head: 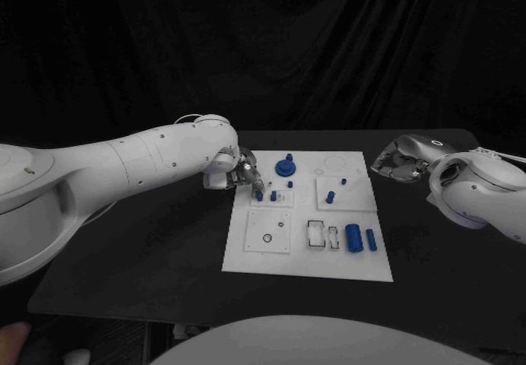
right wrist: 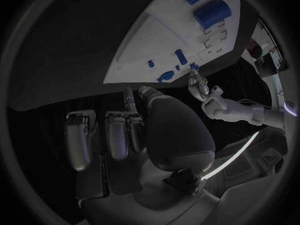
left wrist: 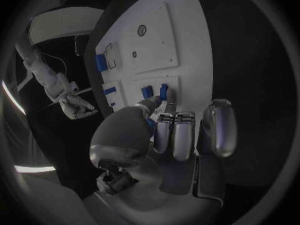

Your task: Assemble the parts on the task board

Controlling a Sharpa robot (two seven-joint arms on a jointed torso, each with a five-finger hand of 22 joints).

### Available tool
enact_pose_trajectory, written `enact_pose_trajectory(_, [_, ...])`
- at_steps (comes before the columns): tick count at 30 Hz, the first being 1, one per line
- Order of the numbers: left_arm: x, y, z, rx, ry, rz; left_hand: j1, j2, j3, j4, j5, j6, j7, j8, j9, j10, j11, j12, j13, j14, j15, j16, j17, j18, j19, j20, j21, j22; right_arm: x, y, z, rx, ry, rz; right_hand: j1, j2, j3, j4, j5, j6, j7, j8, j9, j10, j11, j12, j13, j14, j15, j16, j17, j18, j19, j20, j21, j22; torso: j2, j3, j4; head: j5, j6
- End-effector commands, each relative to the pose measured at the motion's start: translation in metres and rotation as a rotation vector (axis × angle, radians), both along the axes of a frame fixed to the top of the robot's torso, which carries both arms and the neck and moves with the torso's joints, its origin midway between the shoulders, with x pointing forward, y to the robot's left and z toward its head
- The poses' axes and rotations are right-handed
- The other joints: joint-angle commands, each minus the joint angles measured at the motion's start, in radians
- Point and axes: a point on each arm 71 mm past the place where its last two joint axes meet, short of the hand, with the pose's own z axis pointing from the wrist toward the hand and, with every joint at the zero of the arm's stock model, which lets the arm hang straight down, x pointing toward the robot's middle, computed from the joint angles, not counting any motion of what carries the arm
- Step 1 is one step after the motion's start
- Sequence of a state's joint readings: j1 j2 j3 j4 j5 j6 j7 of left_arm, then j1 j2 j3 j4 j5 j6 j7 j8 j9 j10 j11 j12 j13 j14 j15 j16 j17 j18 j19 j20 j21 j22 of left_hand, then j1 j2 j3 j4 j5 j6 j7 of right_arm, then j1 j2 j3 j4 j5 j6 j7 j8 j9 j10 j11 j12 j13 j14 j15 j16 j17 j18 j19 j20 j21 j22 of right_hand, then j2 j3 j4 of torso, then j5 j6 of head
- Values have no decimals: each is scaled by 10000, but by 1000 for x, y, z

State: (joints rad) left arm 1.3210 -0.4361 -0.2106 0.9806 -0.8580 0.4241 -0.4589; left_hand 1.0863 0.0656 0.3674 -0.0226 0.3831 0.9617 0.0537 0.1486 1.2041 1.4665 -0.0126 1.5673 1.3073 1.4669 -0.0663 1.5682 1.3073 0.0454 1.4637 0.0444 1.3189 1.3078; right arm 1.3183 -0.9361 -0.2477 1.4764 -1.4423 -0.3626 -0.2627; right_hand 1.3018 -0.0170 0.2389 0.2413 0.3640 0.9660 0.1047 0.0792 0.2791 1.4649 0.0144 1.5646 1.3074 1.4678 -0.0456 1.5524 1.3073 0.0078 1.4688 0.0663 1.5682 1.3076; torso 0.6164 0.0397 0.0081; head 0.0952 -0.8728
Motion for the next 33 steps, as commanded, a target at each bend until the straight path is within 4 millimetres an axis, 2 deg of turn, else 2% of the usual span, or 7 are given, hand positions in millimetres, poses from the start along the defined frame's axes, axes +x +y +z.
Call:
enact_pose_trajectory(1, [-2,-2,-2,-301,13,-158,-49,-182,528,-264,287,70,-44,99,180,1043,-91,35,2635,1039,-74,26,2635,116,20,-52,70,1876,0,-3,-1,-110,87,-208,60,4,-20,-55,35,-6,-6,-20,-13,1059,4,62,2634,968,-44,-40,2377,-78,1020,-47,26,2632,1,1,-2,-9,2])
enact_pose_trajectory(6, [-2,-1,0,-616,-364,-13,-234,-394,1422,-739,481,57,-28,263,483,1043,-99,35,2635,1039,-80,26,2635,112,38,-72,93,1882,1,-4,-1,-137,110,-253,73,-1,-13,-71,49,8,-6,-13,-10,1059,8,62,2634,959,-42,-68,2345,-68,998,-46,-7,2619,1,1,-4,2,2])
enact_pose_trajectory(10, [-3,0,2,-853,-783,216,-454,-475,1813,-896,509,41,-22,352,660,1043,-100,35,2635,1039,-78,26,2635,107,53,-73,111,1886,1,-4,-1,-160,139,-268,76,-3,-11,-75,52,11,-5,-12,-10,1059,8,62,2634,957,-41,-76,2335,-63,987,-45,-23,2612,4,1,1,-1,2])
enact_pose_trajectory(19, [-8,10,7,-1264,-1733,905,-619,-497,2052,-956,490,-21,-6,380,767,1043,-91,35,2635,1039,-74,26,2635,122,27,-71,42,1865,1,-6,-1,-181,158,-315,76,-3,-11,-75,52,11,-5,-12,-10,1059,8,62,2634,957,-41,-76,2335,-63,987,-45,-23,2612,0,-2,2,-35,2])
enact_pose_trajectory(26, [-17,20,13,-1694,-2559,1498,-688,-487,2170,-959,391,-62,-2,406,840,1043,-85,35,2635,1039,-68,26,2635,131,5,-65,-7,1850,0,-9,-1,-201,178,-376,80,-11,-9,-83,56,14,-2,-11,-10,1059,10,62,2634,952,-40,-92,2317,-58,976,-44,-39,2605,-1,1,6,-12,2])
enact_pose_trajectory(28, [-20,23,14,-1815,-2763,1642,-726,-482,2227,-938,255,-116,5,422,896,1043,-79,35,2635,1039,-63,26,2635,130,3,-60,-9,1851,0,-9,-1,-202,178,-391,80,-11,-9,-83,56,14,-2,-11,-10,1059,10,62,2634,952,-40,-92,2317,-58,976,-44,-39,2605,1,0,0,-1,2])
enact_pose_trajectory(33, [-28,28,19,-2148,-3538,1841,-845,-420,2236,-677,-338,-251,13,446,1010,1043,-65,35,2635,1039,-49,26,2635,135,-11,-45,-46,1844,-2,-11,-1,-187,166,-436,81,-16,-8,-86,57,13,0,-12,-10,1059,9,62,2634,951,-39,-97,2312,-60,979,-43,-35,2607,1,-2,9,71,2])
